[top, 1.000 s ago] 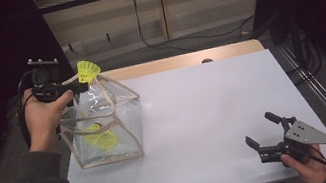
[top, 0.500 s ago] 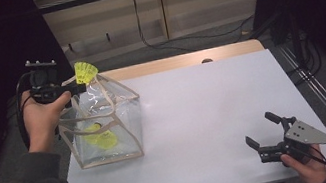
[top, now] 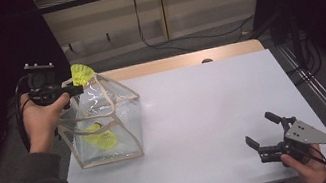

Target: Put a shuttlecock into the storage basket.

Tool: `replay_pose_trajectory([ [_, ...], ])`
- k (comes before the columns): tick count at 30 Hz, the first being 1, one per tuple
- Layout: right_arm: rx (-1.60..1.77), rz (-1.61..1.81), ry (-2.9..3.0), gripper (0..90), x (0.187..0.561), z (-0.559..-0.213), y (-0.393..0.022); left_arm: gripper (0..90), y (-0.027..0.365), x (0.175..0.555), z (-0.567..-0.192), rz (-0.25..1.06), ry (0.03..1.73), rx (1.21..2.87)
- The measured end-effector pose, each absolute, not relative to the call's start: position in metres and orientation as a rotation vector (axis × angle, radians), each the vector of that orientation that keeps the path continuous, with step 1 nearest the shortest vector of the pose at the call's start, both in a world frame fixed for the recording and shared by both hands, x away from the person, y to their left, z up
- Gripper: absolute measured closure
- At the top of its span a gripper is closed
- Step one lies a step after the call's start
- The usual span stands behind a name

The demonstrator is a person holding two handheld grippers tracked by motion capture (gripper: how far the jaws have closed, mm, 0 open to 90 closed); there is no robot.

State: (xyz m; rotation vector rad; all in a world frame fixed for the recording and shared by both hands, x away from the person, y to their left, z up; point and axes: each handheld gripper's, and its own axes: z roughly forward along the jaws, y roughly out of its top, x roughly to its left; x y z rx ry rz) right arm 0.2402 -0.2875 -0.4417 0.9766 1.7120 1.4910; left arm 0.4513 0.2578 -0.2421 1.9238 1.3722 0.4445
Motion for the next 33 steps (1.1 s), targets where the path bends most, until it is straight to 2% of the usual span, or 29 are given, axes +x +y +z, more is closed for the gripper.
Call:
replay_pose_trajectory([
  [33, 0.975, 1.492, 1.714, 1.2, 0.24, -0.442, -0.287, 64.2, 0.258, 0.457, -0.263, 0.456, 1.476, 1.933],
])
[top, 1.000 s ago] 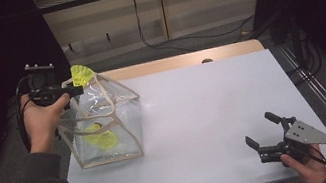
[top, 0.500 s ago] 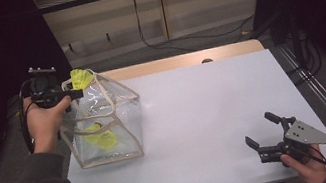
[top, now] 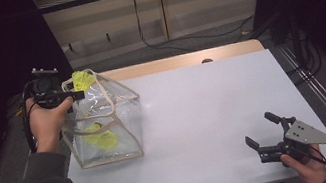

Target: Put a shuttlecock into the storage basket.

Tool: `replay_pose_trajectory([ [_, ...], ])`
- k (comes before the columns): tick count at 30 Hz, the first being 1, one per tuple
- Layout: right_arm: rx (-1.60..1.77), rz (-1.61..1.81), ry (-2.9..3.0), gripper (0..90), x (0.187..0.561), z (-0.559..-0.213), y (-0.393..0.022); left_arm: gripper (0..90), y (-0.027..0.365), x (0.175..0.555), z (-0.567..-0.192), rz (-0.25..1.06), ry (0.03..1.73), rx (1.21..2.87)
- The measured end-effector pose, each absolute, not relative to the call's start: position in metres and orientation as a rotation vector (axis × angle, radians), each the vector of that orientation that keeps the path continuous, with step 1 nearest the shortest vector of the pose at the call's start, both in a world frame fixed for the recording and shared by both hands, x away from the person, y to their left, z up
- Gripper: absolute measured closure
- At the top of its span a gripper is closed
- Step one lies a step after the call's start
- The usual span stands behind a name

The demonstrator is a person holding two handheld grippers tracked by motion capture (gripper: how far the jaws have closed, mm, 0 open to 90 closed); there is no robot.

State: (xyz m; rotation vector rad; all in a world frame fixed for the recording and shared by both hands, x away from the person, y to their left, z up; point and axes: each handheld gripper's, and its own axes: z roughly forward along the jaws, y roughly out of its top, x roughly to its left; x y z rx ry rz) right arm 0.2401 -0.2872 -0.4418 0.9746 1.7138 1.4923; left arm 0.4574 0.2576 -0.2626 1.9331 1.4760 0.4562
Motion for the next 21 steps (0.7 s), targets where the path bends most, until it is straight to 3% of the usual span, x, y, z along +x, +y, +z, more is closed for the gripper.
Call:
replay_pose_trajectory([
  [5, 0.974, 1.494, 1.714, 1.2, 0.24, -0.442, -0.287, 62.6, 0.255, 0.459, -0.265, 0.461, 1.483, 1.923],
  [8, 0.973, 1.493, 1.715, 1.2, 0.24, -0.442, -0.287, 49.9, 0.255, 0.459, -0.265, 0.493, 1.483, 1.921],
  [21, 0.975, 1.491, 1.716, 1.2, 0.24, -0.442, -0.287, 41.4, 0.24, 0.452, -0.257, 0.396, 1.385, 1.919],
])
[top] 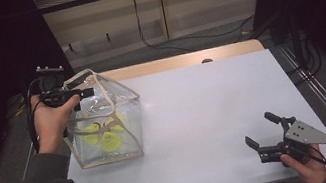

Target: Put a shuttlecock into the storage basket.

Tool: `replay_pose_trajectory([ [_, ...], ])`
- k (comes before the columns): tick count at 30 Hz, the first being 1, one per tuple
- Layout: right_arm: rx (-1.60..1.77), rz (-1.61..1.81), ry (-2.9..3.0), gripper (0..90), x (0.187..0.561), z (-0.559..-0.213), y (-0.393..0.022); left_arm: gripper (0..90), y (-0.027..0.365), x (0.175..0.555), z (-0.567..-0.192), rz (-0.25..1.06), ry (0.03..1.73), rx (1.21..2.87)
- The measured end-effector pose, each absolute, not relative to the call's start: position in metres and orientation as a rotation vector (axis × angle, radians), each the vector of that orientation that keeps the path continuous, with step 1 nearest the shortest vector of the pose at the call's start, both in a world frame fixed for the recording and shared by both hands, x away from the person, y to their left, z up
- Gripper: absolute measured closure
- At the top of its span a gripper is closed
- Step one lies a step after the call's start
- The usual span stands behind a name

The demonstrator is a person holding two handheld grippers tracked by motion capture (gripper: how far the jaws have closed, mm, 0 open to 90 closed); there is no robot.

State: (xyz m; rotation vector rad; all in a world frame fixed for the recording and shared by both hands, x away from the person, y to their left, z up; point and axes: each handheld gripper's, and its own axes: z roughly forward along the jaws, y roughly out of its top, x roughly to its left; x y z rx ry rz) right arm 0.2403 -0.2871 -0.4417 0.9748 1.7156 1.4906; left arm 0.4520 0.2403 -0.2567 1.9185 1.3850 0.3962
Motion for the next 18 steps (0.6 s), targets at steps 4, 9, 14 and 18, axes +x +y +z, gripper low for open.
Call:
replay_pose_trajectory([
  [4, 0.974, 1.493, 1.716, 1.2, 0.24, -0.442, -0.287, 39.6, 0.235, 0.447, -0.255, 0.378, 1.335, 1.932],
  [9, 0.973, 1.493, 1.717, 1.2, 0.241, -0.442, -0.287, 36.6, 0.232, 0.443, -0.254, 0.364, 1.295, 1.942],
  [14, 0.975, 1.492, 1.716, 1.2, 0.241, -0.442, -0.287, 33.6, 0.229, 0.437, -0.255, 0.322, 1.254, 1.936],
  [18, 0.977, 1.492, 1.714, 1.2, 0.241, -0.442, -0.287, 31.5, 0.226, 0.433, -0.254, 0.306, 1.224, 1.935],
])
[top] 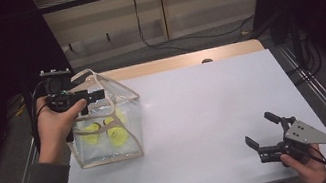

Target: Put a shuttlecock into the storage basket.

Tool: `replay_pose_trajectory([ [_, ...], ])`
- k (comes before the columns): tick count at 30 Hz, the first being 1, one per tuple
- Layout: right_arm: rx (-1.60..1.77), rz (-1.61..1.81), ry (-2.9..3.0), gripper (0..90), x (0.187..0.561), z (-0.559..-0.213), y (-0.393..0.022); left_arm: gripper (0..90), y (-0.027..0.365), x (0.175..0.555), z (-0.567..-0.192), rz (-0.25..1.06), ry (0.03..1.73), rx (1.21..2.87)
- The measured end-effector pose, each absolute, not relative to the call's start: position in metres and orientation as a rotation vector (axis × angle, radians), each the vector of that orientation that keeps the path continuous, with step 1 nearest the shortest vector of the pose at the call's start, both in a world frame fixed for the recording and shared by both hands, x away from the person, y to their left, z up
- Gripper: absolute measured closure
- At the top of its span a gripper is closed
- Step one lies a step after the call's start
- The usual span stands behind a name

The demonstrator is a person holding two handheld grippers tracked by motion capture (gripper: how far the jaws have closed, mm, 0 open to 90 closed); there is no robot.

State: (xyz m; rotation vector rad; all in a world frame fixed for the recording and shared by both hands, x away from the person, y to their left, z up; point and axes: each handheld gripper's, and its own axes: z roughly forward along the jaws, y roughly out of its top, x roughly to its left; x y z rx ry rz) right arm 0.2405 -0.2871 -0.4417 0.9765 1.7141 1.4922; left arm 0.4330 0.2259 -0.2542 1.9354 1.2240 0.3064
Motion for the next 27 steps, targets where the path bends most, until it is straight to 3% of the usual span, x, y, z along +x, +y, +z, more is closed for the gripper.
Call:
replay_pose_trajectory([
  [17, 0.976, 1.493, 1.718, 1.2, 0.241, -0.441, -0.286, 17.7, 0.217, 0.415, -0.251, 0.264, 1.089, 1.913],
  [27, 0.972, 1.497, 1.717, 1.2, 0.241, -0.442, -0.286, 14.2, 0.214, 0.402, -0.253, 0.252, 1.016, 1.912],
])
